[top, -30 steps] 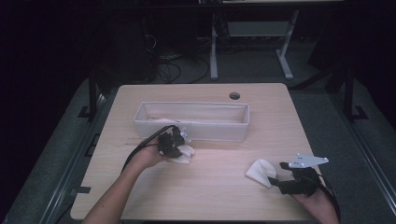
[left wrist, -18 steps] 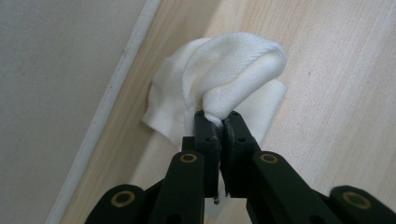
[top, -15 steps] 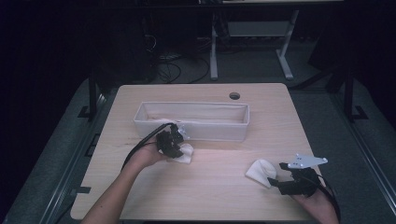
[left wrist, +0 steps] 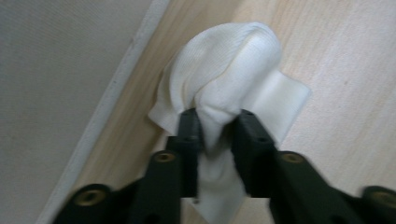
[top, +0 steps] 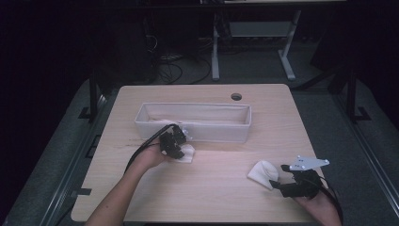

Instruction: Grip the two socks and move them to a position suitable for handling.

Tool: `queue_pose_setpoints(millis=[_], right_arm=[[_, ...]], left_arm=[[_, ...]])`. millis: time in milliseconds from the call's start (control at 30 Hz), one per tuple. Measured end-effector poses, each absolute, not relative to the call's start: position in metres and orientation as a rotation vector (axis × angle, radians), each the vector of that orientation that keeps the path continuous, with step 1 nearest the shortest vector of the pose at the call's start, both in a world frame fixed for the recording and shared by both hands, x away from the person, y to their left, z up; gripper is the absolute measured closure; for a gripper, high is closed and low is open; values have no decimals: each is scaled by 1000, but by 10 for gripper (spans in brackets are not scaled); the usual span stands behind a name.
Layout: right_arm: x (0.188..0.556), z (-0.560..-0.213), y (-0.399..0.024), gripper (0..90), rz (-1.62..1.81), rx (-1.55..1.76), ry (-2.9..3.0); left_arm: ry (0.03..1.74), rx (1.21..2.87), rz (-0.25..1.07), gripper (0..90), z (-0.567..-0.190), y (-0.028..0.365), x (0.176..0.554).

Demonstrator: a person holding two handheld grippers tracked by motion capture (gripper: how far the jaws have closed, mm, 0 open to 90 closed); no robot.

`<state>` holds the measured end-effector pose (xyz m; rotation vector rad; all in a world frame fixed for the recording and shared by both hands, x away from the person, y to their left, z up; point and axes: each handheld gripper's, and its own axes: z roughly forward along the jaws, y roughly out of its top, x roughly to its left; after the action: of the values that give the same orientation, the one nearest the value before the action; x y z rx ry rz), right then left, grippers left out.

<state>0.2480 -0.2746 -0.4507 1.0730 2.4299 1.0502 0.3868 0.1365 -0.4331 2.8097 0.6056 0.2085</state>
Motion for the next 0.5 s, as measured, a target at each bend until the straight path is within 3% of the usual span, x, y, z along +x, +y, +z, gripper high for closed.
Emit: queue_pose_setpoints(millis=[167, 500], right_arm=[[248, -450, -274, 248, 1051, 1071, 2430], [248, -449, -273, 248, 1048, 1068, 2427]], left_arm=[[608, 2790, 219, 869, -432, 138, 385], [610, 2711, 209, 871, -407, 145, 372]])
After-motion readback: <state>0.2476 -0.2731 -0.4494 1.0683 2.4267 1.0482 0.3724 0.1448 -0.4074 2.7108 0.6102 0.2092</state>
